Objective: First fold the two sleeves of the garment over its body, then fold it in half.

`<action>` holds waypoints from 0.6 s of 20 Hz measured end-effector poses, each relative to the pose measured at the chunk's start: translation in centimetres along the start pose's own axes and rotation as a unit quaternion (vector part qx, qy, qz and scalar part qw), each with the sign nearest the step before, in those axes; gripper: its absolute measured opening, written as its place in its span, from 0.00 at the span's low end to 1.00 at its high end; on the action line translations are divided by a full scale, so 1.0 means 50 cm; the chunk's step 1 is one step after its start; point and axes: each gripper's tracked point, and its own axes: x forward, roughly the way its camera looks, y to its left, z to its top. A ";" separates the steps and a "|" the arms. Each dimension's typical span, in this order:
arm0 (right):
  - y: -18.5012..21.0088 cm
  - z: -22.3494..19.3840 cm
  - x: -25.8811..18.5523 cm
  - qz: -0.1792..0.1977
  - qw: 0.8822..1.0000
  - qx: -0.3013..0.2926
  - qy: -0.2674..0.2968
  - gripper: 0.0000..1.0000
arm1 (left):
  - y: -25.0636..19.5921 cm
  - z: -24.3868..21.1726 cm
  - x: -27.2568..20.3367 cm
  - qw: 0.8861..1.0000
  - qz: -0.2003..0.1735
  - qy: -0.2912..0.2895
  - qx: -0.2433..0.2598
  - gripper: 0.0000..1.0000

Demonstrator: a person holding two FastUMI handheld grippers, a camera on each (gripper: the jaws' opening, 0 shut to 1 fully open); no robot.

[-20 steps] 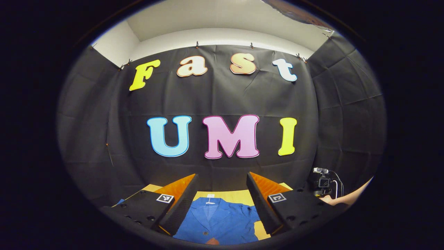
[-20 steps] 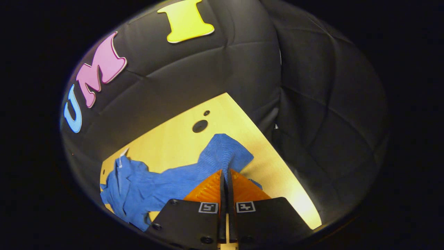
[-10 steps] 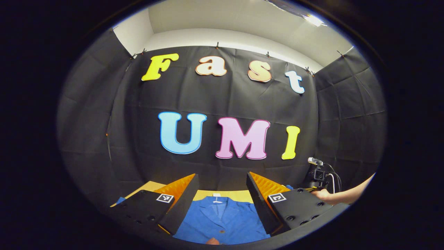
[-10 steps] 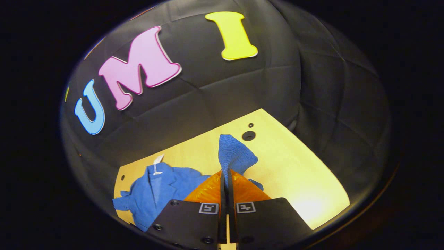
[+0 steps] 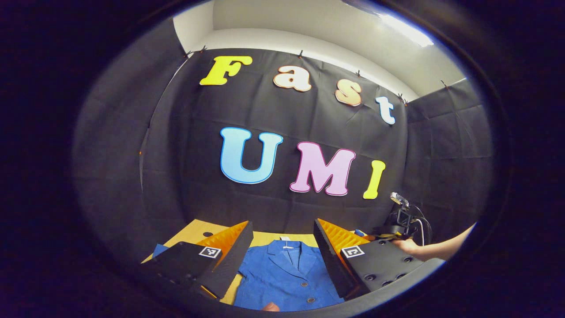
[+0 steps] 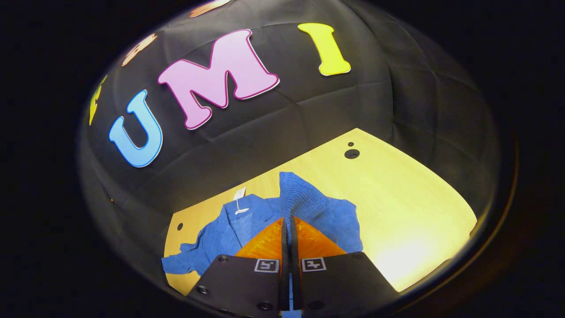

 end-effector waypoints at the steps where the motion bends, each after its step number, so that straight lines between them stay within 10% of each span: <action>1: 0.007 -0.008 -0.006 -0.002 1.000 -0.006 0.001 0.04 | 0.016 0.008 -0.007 1.000 0.009 -0.004 -0.001 0.81; 12: -0.012 0.073 -0.139 0.007 0.992 -0.072 -0.108 0.04 | -0.020 0.019 -0.070 0.999 0.009 -0.026 0.036 0.81</action>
